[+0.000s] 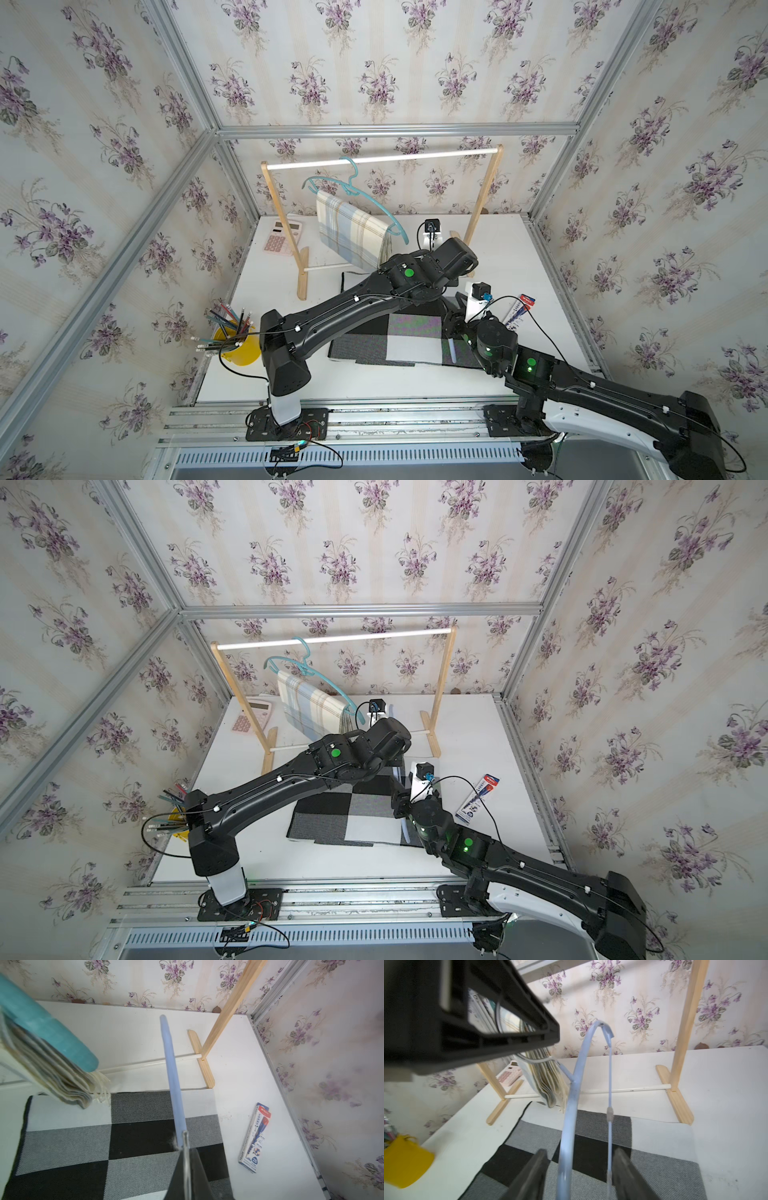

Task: Hang the scarf on the hanger
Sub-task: Pick up the hanger from the clothesline, then hang the scarf on the hanger.

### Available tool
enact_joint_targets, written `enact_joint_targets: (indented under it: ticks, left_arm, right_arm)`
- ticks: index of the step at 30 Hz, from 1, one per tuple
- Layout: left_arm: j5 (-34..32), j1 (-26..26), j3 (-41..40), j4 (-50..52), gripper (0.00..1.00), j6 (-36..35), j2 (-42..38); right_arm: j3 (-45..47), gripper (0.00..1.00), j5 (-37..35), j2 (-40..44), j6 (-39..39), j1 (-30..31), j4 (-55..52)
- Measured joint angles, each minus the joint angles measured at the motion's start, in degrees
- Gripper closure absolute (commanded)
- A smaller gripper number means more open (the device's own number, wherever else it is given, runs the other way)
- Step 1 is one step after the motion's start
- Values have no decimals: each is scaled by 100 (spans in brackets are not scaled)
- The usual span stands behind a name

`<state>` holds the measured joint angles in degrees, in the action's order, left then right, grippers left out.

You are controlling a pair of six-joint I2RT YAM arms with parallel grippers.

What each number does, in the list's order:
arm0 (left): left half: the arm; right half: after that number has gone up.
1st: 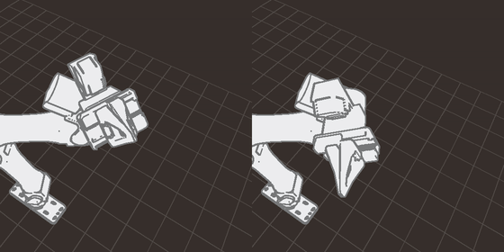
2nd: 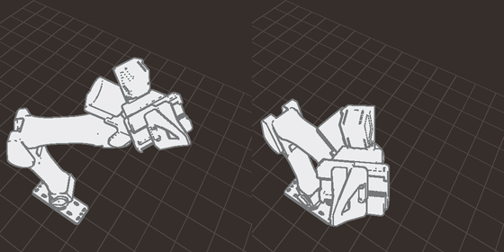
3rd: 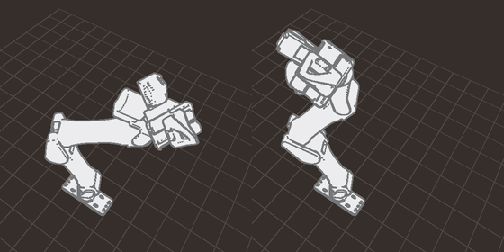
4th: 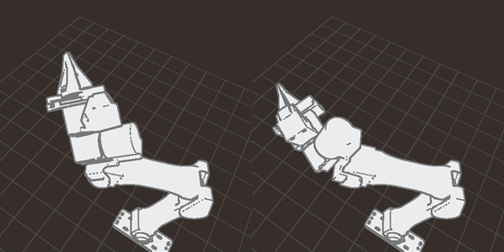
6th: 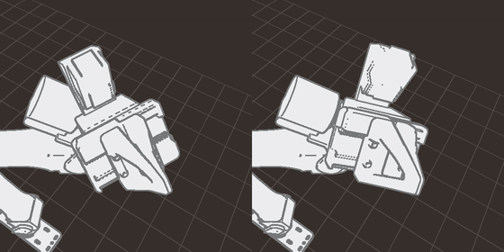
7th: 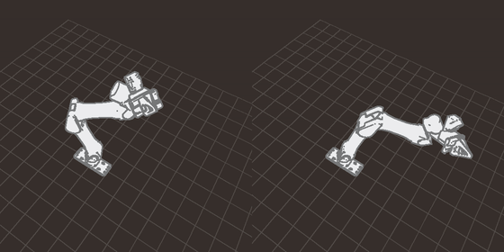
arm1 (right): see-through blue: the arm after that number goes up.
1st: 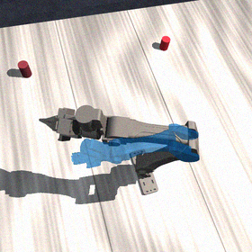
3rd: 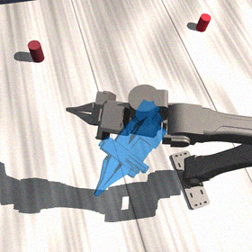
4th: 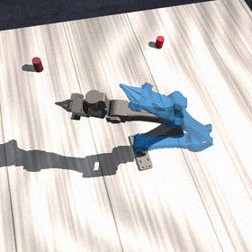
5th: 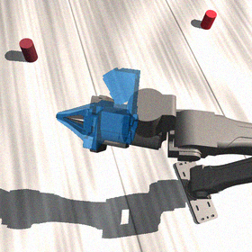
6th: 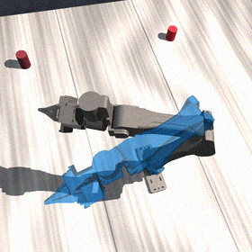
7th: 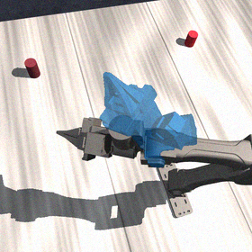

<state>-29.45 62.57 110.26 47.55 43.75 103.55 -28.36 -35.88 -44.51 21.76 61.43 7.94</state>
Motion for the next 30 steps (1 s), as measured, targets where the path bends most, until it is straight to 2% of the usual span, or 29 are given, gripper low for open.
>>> enact_joint_targets:
  ticks: [4,8,10,12,14,17,22,27,30]
  left_arm:
    - [109,-245,-444,-111,100,-492,-494]
    - [887,-656,-1121,-398,100,-997,-1045]
    - [1349,-844,-1502,-505,100,-1128,-1263]
    - [1766,-927,-1926,-643,100,-1222,-1473]
    - [2243,-931,-2361,-782,100,-1292,-1648]
    - [2413,-957,-2815,-929,100,-1272,-1740]
    - [2302,-1237,-3526,-1248,100,-1067,-1906]
    - [2332,-1626,-4105,-1655,100,-769,-2015]
    - [2496,-1832,-4424,-1910,100,-629,-2041]
  right_arm:
    - [-439,0,852,496,313,-129,-804]
    - [-776,0,1554,837,835,-734,-1663]
    - [-798,0,1989,850,1119,-1429,-1985]
    - [-675,2,2483,767,1377,-2376,-2232]
    - [-313,6,3195,570,1646,-3615,-2267]
    - [341,11,3958,107,1954,-4730,-2159]
    - [695,12,4607,-977,2068,-5056,-1637]
    - [728,14,4682,-1781,1886,-5073,-1167]
    - [706,18,4673,-2256,1801,-5088,-927]
